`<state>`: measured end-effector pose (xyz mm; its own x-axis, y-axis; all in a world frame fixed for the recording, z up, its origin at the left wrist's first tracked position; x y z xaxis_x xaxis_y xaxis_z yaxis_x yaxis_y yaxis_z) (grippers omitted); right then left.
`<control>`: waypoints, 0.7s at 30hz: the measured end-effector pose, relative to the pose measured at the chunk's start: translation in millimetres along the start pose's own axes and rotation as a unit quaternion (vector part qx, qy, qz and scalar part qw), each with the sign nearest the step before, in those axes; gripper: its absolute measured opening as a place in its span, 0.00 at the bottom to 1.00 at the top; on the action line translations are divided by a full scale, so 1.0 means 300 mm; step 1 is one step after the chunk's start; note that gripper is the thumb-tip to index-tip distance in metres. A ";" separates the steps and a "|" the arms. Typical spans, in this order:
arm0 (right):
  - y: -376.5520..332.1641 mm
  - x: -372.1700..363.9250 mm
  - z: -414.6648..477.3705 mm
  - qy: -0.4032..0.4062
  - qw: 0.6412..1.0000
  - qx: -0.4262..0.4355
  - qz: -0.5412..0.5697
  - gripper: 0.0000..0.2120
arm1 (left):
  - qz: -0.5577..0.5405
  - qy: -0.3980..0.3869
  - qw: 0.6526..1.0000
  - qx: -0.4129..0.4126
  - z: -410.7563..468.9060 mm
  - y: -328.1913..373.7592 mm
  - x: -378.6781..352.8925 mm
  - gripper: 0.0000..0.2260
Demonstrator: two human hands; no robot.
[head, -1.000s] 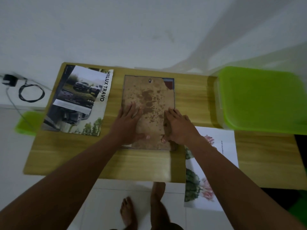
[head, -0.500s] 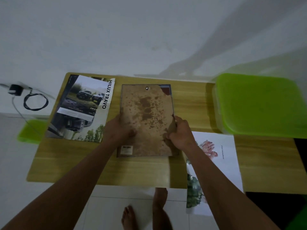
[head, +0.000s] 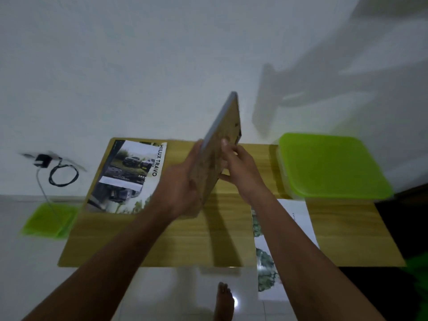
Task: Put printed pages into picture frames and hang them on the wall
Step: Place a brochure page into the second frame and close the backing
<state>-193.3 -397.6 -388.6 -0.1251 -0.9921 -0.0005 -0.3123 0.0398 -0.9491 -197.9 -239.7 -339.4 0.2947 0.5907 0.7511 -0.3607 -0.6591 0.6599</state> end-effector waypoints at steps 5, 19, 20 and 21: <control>-0.151 0.001 -0.123 0.056 0.996 0.011 0.065 0.27 | 0.070 0.012 0.995 -0.065 -0.107 0.193 -0.011 0.47; -0.305 0.241 -0.380 0.084 0.990 0.112 0.007 0.11 | -0.100 0.095 0.989 0.055 -0.061 0.098 0.232 0.28; -0.335 0.246 -0.386 0.069 0.991 0.116 0.000 0.14 | -0.143 0.066 0.985 0.074 -0.034 0.086 0.247 0.28; -0.366 0.253 -0.386 0.058 0.991 0.120 -0.002 0.18 | -0.178 0.038 0.980 0.075 -0.017 0.095 0.266 0.29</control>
<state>-277.6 -463.5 -247.8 -0.2368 -0.9712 0.0267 -0.0825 -0.0073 -0.9966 -189.1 -209.1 -260.7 0.3096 0.8250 0.4728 -0.1112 -0.4624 0.8797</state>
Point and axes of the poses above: each hand's wrist, its own z-axis towards the middle knuckle, its own x-axis out of the back of the hand, y = z × x, the point moved 10 cm from there along z, towards the middle knuckle, and after that the axes turned 8 degrees about -y, right-handed, at the moved point
